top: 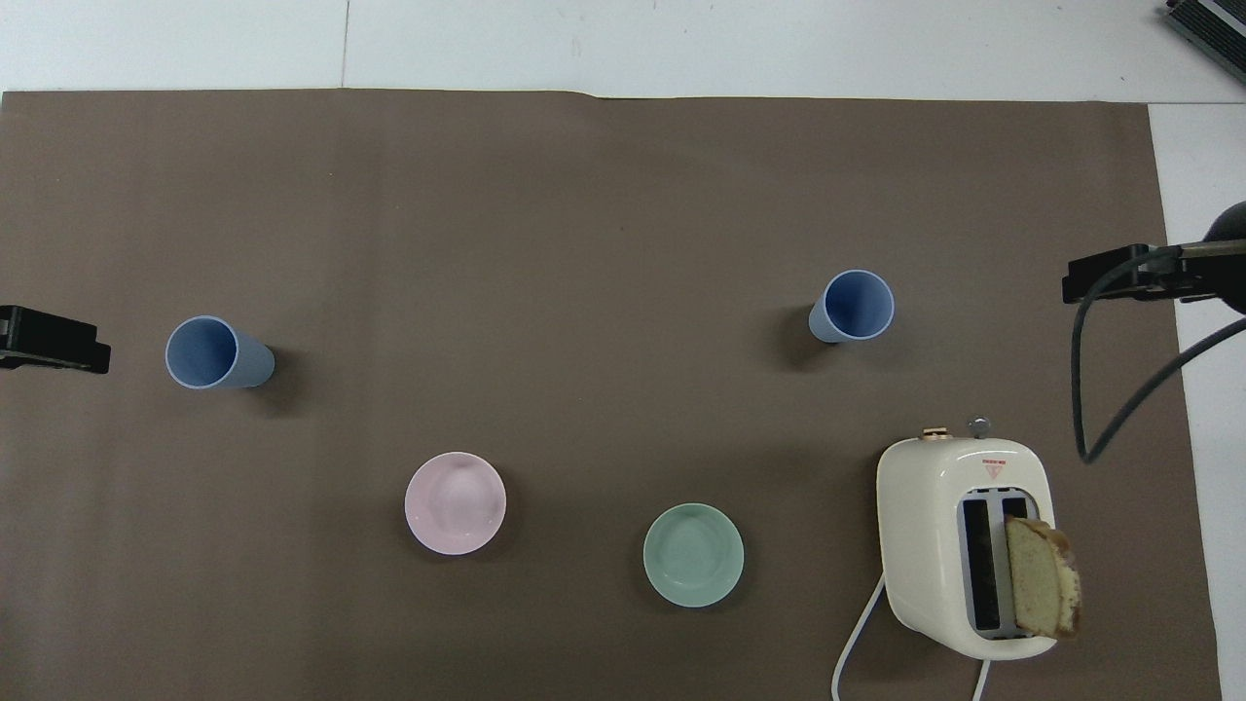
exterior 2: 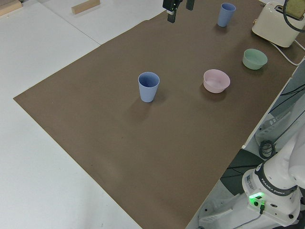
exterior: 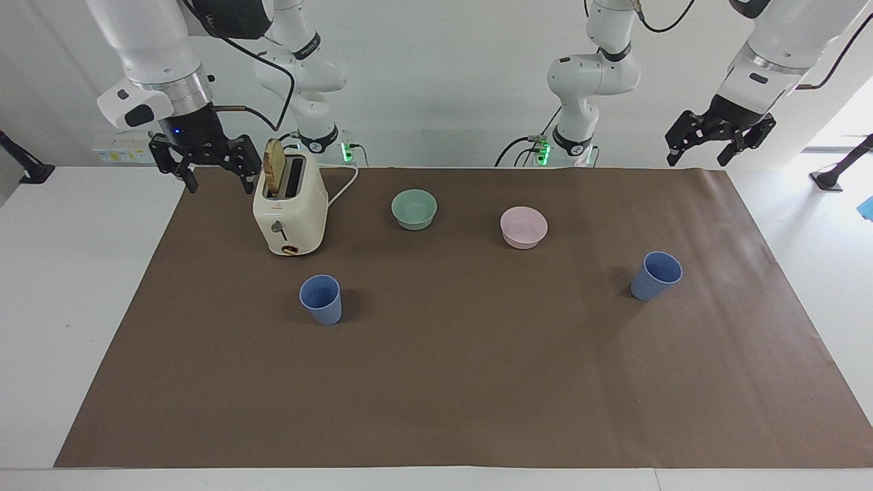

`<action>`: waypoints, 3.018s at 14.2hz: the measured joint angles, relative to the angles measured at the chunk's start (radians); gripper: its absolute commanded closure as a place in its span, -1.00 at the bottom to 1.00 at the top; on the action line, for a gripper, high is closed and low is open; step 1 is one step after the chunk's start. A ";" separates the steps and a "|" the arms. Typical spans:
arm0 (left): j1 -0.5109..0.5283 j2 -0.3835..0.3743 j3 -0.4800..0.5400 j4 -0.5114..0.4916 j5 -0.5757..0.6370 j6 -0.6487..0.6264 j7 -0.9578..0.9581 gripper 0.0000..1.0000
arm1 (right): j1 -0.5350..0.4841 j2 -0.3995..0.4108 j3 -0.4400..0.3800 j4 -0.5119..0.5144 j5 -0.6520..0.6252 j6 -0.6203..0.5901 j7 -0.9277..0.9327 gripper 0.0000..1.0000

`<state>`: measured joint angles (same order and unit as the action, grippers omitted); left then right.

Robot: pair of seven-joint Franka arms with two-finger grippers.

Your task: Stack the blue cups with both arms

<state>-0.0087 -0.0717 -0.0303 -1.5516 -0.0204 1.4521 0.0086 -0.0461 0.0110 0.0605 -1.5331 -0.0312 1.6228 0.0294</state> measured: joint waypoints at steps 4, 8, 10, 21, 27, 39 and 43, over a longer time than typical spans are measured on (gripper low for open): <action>0.000 0.000 -0.001 -0.002 0.000 0.001 0.000 -1.00 | 0.000 0.000 0.000 0.000 0.000 0.000 0.000 -1.00; 0.001 0.000 0.000 -0.012 0.000 0.007 0.000 -1.00 | 0.000 0.000 0.000 -0.001 0.000 0.000 0.000 -1.00; 0.007 0.002 0.006 -0.060 0.000 0.073 0.000 -1.00 | 0.000 0.000 0.000 -0.001 0.000 0.001 0.000 -1.00; 0.127 0.187 0.012 -0.314 0.000 0.499 0.002 -1.00 | 0.001 0.000 0.004 -0.001 0.000 0.002 0.000 -1.00; 0.127 0.245 0.008 -0.406 0.000 0.646 0.002 -1.00 | 0.001 0.000 0.004 -0.002 0.000 0.002 0.000 -1.00; 0.124 0.262 0.001 -0.402 -0.019 0.699 -0.001 1.00 | 0.001 0.000 0.004 -0.002 0.000 0.002 0.000 -1.00; 0.111 0.257 -0.016 -0.305 -0.039 0.636 -0.039 1.00 | 0.001 0.000 0.005 -0.002 0.000 0.002 0.000 -1.00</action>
<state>0.1028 0.1850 -0.0465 -1.8563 -0.0598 2.0885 -0.0300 -0.0448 0.0110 0.0653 -1.5353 -0.0312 1.6247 0.0293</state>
